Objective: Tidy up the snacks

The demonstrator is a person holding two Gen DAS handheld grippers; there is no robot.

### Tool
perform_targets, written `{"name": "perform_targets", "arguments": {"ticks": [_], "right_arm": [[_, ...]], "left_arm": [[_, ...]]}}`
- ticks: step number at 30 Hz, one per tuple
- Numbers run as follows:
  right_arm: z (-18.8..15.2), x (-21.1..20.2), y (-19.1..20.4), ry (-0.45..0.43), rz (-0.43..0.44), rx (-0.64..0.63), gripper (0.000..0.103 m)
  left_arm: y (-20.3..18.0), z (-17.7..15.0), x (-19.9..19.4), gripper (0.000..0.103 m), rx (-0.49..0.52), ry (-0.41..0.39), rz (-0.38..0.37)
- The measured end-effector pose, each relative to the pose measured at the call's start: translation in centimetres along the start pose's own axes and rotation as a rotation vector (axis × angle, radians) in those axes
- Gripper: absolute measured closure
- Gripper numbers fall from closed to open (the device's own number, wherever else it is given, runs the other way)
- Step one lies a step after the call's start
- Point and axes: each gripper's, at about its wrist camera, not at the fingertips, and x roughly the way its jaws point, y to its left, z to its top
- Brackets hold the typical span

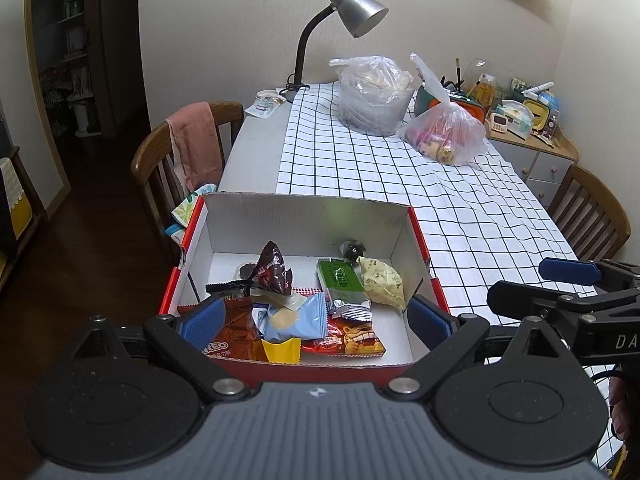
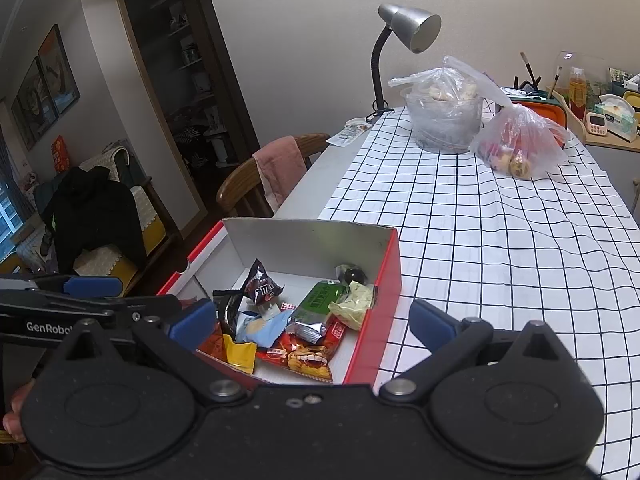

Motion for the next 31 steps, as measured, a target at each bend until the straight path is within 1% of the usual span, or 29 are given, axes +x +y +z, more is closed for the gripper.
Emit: {"name": "perform_targets", "arguments": {"ticks": [22, 31], "right_arm": [[0.2, 0.5, 0.0, 0.003, -0.002, -0.004, 0.000], [-0.1, 0.4, -1.2, 0.006, -0.020, 0.013, 0.000]], "left_arm": [[-0.1, 0.2, -0.6, 0.005, 0.003, -0.006, -0.009], [-0.5, 0.0, -0.5, 0.005, -0.002, -0.002, -0.008]]}}
